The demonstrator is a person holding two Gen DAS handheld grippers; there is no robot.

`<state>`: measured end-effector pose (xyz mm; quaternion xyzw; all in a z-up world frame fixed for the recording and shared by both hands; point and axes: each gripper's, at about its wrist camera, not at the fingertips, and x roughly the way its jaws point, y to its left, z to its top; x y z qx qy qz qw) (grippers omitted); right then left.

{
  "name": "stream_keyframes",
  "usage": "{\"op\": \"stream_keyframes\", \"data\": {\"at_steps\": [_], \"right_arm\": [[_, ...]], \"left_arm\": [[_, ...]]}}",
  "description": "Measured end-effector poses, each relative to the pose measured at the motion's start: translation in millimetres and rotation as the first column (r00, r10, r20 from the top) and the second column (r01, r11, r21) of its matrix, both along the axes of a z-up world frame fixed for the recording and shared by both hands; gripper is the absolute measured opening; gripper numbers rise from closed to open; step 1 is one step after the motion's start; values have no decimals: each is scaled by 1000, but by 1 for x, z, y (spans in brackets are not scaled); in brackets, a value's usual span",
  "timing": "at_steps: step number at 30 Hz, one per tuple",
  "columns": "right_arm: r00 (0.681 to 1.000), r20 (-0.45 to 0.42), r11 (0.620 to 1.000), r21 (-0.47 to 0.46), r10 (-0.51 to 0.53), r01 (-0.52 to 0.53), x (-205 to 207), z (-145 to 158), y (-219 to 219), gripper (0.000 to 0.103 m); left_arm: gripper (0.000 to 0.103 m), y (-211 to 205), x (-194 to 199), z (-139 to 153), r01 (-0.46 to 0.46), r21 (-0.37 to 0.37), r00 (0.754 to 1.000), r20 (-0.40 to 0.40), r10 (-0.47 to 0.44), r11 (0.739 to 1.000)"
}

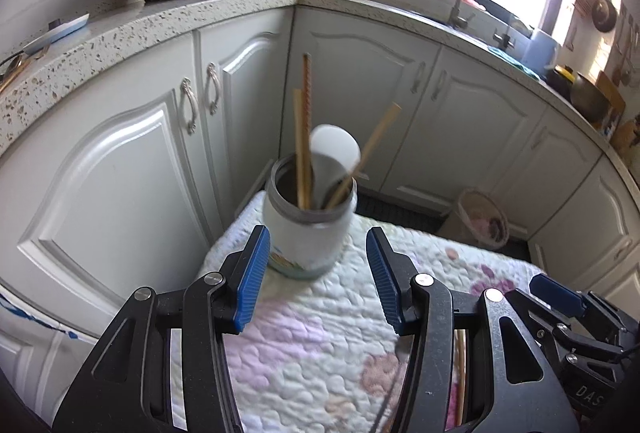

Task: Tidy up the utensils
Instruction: 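Move both tools back toward the remaining utensils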

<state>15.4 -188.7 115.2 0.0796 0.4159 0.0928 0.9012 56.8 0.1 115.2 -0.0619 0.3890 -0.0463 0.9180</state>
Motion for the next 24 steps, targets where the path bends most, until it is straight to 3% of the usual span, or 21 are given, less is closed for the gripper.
{"op": "stream_keyframes", "data": {"at_steps": [16,19,24], "right_arm": [[989,-84,993,-41,-118,115,-51,-35,-64,61],[984,-109,989,-37,-143,140,-59,-47,-78,62],[973,-169,987,-13,-159,159,-65,-72,-96,62]], "left_arm": [[51,-51,-26,-25,124,-48,987,-100,-129,991],[63,-53,-25,-32,150,-103,978,-129,-163,983],[64,-55,-21,-44,162,-143,965,-182,-187,976]]}}
